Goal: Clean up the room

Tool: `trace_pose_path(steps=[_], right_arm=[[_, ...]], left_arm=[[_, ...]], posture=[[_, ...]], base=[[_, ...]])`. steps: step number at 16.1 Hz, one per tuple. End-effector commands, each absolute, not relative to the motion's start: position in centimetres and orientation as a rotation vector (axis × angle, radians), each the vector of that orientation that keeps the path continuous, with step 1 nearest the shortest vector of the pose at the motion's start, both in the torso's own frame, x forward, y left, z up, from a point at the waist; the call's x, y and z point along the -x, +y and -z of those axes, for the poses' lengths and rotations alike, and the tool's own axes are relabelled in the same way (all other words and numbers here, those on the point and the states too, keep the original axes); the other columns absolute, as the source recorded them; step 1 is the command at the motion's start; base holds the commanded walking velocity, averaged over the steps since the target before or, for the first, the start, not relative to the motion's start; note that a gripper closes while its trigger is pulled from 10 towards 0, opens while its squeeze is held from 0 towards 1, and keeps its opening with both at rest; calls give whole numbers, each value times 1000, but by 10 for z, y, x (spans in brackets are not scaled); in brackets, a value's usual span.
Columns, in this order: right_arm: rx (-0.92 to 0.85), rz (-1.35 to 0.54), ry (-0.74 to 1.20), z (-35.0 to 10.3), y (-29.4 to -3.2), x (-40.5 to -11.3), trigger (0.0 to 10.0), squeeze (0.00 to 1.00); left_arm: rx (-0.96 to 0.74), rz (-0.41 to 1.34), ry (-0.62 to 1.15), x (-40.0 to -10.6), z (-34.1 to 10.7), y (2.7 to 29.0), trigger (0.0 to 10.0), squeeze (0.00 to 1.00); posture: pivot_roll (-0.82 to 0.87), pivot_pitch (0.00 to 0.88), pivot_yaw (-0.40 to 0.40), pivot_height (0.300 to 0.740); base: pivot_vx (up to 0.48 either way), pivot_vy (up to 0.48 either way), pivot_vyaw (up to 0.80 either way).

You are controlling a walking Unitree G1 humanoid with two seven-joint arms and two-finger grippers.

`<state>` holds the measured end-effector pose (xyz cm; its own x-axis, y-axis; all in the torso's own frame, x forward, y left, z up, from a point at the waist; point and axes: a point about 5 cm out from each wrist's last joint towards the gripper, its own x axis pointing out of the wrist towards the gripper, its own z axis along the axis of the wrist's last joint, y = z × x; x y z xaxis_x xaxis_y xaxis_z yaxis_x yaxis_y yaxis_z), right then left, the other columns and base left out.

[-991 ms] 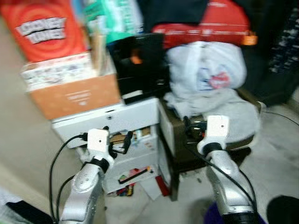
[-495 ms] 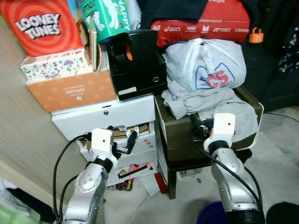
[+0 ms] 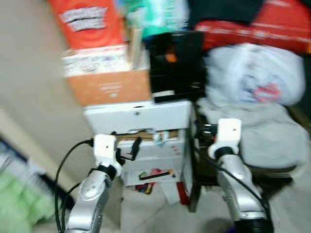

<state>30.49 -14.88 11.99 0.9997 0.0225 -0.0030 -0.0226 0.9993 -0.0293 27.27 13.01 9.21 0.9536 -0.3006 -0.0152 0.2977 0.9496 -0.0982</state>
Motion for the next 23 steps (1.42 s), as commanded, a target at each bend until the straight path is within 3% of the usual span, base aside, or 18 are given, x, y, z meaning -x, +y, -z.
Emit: trace_pose_path(steps=[1,5,8,11,13,15,18,23], right_arm=[[18,-42,1,-120,-140,-305,10000,0],[22,-42,3,-120,-140,-304,10000,0],[14,-41,43,-111,-144,-299,10000,0],[35,-78,292,-69,-133,-297,10000,0],[18,-80,373,-54,-126,-300,10000,0],[20,-61,537,-26,-120,-301,10000,0],[19,-92,641,-9,-106,-301,10000,0],[-57,-81,792,15,-88,-286,10000,0]], left_arm=[[37,324,8,-271,-96,135,10000,0],[29,344,-4,-266,-98,130,10000,0],[-2,293,12,-260,-95,143,10000,0],[61,216,175,-265,-70,153,10000,0],[0,233,235,-275,-61,149,10000,0],[-9,213,411,-278,-33,151,10000,0],[-37,172,692,-273,7,153,10000,0],[3,95,907,-263,36,160,10000,0]], posture=[[-85,40,80,740],[-85,42,78,740],[-87,42,75,740],[-81,38,70,740],[-74,26,67,740],[-75,20,64,740],[-69,10,61,740],[-65,0,66,740]], base=[[0,0,638],[0,0,528],[0,0,0],[0,0,0],[0,0,0],[0,0,0],[0,0,0],[0,0,0]])
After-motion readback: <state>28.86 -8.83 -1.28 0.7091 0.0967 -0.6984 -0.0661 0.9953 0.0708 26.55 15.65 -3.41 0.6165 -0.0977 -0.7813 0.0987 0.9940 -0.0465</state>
